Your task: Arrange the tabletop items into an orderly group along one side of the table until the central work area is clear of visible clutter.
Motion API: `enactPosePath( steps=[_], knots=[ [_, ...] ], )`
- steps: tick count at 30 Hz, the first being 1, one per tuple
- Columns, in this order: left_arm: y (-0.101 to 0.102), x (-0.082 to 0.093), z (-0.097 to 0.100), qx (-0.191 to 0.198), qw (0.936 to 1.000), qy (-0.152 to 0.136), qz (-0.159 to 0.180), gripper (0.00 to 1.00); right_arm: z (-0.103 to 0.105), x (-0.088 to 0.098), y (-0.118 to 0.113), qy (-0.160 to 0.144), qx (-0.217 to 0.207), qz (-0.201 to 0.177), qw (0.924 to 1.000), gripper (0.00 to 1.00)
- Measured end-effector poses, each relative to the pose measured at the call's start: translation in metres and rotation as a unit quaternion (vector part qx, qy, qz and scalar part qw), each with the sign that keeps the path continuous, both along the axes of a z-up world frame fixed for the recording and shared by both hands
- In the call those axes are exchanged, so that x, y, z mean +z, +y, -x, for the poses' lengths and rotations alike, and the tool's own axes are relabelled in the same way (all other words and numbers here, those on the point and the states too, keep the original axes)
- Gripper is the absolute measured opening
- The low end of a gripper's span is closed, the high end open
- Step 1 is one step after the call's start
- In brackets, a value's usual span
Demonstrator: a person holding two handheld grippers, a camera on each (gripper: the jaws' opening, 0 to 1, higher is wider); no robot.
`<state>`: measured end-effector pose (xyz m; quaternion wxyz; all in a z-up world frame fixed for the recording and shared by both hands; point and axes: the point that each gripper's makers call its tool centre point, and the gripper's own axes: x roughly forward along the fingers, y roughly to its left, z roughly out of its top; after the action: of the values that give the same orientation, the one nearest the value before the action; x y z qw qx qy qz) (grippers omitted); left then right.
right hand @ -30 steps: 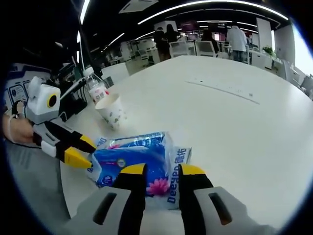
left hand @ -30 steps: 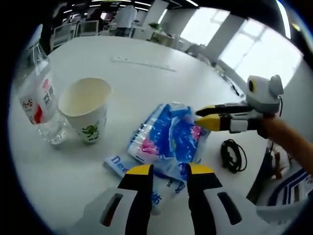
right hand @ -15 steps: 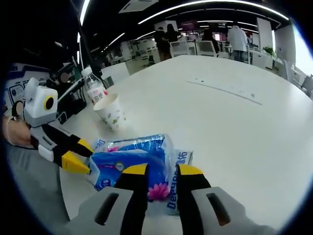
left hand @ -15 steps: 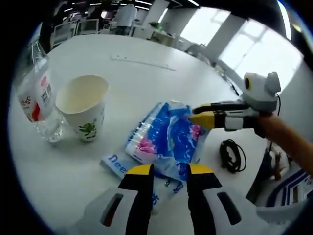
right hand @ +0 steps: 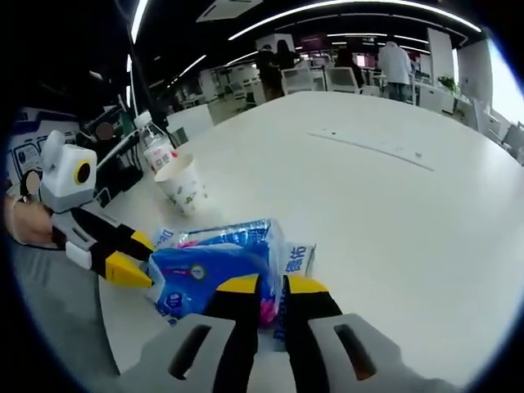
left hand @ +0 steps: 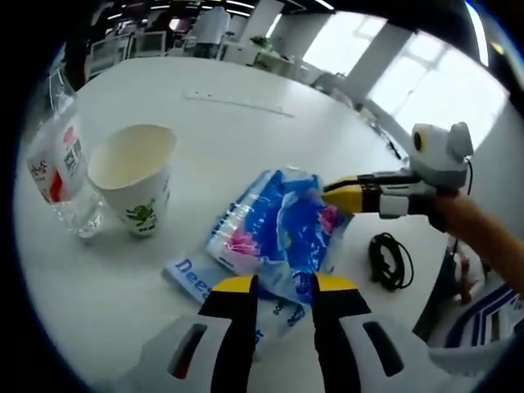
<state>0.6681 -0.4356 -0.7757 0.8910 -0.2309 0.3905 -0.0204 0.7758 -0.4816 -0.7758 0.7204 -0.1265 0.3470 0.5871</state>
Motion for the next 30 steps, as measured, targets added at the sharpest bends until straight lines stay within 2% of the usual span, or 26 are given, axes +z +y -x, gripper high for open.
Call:
enactPosePath(
  steps=[30],
  knots=[
    [0.009,0.0,0.01,0.015,0.9998,0.002,-0.015,0.14,0.01,-0.003,-0.011,0.016,-0.017,-0.005,0.9997,0.01]
  ],
)
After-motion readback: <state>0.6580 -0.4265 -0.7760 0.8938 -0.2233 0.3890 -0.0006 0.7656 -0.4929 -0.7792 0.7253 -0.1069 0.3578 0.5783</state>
